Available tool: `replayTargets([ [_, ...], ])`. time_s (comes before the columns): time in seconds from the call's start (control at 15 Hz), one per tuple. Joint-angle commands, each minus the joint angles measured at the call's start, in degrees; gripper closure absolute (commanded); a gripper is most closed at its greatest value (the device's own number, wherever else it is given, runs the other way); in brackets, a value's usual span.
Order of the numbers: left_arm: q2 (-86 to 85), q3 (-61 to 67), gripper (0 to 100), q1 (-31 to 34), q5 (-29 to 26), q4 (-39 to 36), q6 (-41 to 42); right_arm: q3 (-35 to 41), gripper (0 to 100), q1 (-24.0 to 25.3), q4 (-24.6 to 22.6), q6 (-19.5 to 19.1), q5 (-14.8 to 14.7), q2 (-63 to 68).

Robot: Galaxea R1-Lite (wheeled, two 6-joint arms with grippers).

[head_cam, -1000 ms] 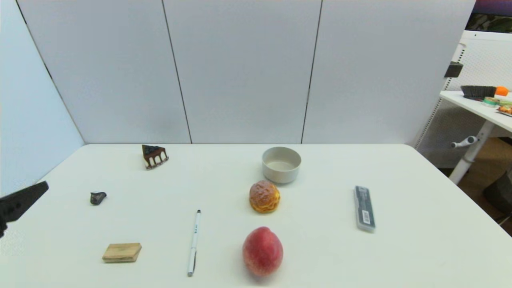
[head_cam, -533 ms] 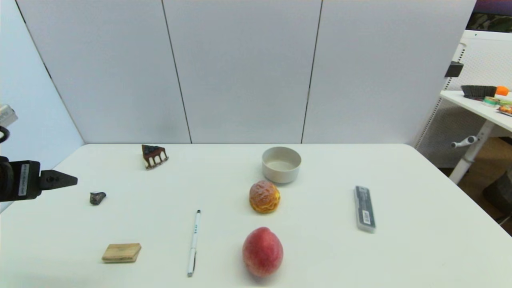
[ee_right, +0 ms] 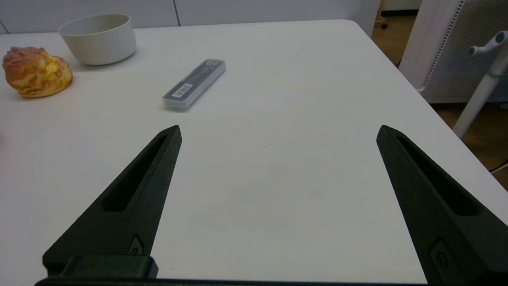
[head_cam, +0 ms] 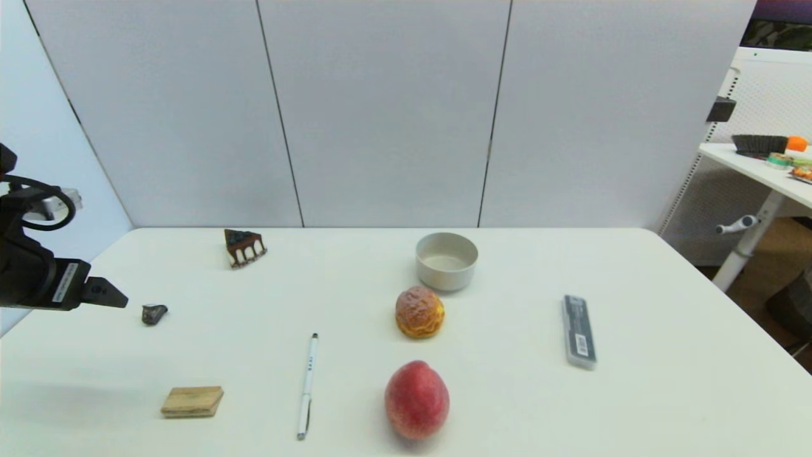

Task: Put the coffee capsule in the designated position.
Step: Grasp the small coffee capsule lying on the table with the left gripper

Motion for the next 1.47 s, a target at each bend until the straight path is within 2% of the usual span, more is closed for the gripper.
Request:
replayTargets([
  [0.07, 7.29, -1.95, 0, 0.17, -0.46, 0.32, 1.51, 0.00, 0, -0.02, -0.02, 0.00, 0.00, 0.05],
  [1.27, 23.63, -11.44, 0, -1.59, -0.46, -0.55, 1.77, 0.00, 0, -0.02, -0.02, 0.00, 0.00, 0.05],
  [1.33, 24.16, -12.06, 100, -1.68, -0.46, -0.47, 1.77, 0.00, 0, -0.02, -0.02, 0.00, 0.00, 0.05],
  [1.47, 25.30, -12.59, 100, -1.59, -0.46, -0.47, 1.77, 0.00, 0, 0.06, -0.11, 0.00, 0.00, 0.05],
])
